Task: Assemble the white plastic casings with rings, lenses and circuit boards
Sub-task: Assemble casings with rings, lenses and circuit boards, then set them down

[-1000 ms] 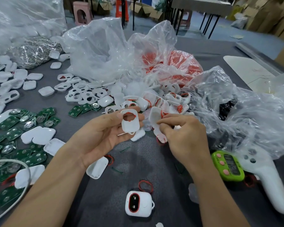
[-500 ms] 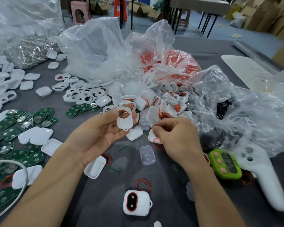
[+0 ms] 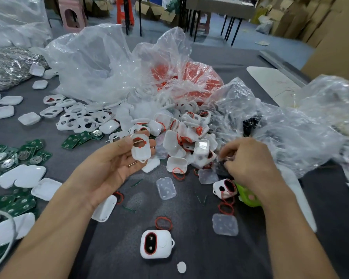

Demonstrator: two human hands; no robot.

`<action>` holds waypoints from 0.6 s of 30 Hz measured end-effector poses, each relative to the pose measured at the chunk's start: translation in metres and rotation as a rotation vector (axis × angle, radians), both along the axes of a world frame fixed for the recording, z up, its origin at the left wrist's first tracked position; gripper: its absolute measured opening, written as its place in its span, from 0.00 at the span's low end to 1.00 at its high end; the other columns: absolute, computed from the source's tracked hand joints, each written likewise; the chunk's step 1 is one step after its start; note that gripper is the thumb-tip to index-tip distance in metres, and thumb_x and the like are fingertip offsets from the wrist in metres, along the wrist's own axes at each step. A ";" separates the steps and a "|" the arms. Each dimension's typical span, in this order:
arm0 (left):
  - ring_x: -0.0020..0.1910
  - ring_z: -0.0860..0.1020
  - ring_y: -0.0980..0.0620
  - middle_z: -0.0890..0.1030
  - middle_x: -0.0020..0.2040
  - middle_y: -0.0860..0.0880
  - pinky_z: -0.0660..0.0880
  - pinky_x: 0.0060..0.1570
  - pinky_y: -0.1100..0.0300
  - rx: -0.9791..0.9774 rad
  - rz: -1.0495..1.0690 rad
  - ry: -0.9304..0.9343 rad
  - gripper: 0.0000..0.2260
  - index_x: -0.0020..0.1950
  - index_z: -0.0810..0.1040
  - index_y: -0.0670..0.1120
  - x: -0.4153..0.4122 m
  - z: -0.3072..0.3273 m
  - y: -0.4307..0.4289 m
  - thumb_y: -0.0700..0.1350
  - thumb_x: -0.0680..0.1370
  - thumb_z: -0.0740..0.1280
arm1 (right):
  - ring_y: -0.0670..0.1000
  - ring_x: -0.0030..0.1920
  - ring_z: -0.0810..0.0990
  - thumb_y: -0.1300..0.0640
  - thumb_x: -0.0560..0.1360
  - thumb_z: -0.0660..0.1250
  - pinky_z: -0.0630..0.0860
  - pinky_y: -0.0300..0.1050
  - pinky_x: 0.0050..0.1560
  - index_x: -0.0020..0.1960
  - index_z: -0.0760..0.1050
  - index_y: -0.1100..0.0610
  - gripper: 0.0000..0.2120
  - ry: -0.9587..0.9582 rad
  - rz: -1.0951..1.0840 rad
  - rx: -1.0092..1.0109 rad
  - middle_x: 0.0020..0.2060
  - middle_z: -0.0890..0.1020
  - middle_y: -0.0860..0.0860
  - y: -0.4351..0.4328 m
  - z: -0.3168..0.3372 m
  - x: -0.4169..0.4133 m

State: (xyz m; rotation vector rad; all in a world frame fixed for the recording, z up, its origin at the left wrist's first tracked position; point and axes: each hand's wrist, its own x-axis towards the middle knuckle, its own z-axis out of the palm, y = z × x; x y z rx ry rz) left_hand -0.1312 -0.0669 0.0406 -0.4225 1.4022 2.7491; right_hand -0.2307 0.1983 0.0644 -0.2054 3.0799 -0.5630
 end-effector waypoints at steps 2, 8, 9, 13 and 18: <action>0.59 0.84 0.46 0.85 0.60 0.41 0.80 0.58 0.55 -0.012 0.001 -0.002 0.14 0.53 0.89 0.46 0.000 0.000 0.001 0.46 0.75 0.65 | 0.37 0.33 0.76 0.62 0.70 0.75 0.66 0.27 0.32 0.35 0.81 0.41 0.16 -0.028 0.082 -0.037 0.32 0.78 0.38 0.004 0.002 0.004; 0.60 0.84 0.45 0.84 0.61 0.39 0.83 0.48 0.56 -0.017 -0.014 0.011 0.14 0.55 0.87 0.43 0.001 -0.003 0.002 0.44 0.77 0.64 | 0.42 0.31 0.80 0.63 0.74 0.69 0.75 0.32 0.34 0.42 0.87 0.48 0.12 0.300 0.056 -0.258 0.34 0.84 0.39 0.016 0.025 -0.006; 0.60 0.84 0.45 0.84 0.61 0.39 0.83 0.47 0.57 -0.016 -0.019 0.014 0.14 0.54 0.87 0.43 0.001 -0.004 0.002 0.44 0.77 0.64 | 0.44 0.33 0.81 0.65 0.73 0.67 0.78 0.37 0.38 0.43 0.87 0.50 0.13 0.408 -0.017 -0.263 0.35 0.85 0.44 0.021 0.033 -0.022; 0.58 0.84 0.45 0.84 0.60 0.39 0.83 0.48 0.57 -0.041 -0.037 0.020 0.14 0.54 0.88 0.44 -0.001 -0.007 0.003 0.43 0.76 0.64 | 0.60 0.52 0.83 0.70 0.74 0.64 0.80 0.48 0.56 0.52 0.85 0.60 0.14 0.103 -0.158 0.117 0.52 0.84 0.60 0.029 0.039 -0.095; 0.59 0.84 0.45 0.84 0.60 0.39 0.83 0.47 0.58 -0.047 -0.059 0.026 0.15 0.55 0.88 0.45 -0.004 -0.011 0.000 0.44 0.74 0.65 | 0.55 0.39 0.77 0.69 0.75 0.61 0.74 0.46 0.41 0.40 0.76 0.60 0.09 -0.115 0.111 0.499 0.43 0.81 0.57 0.016 0.016 -0.105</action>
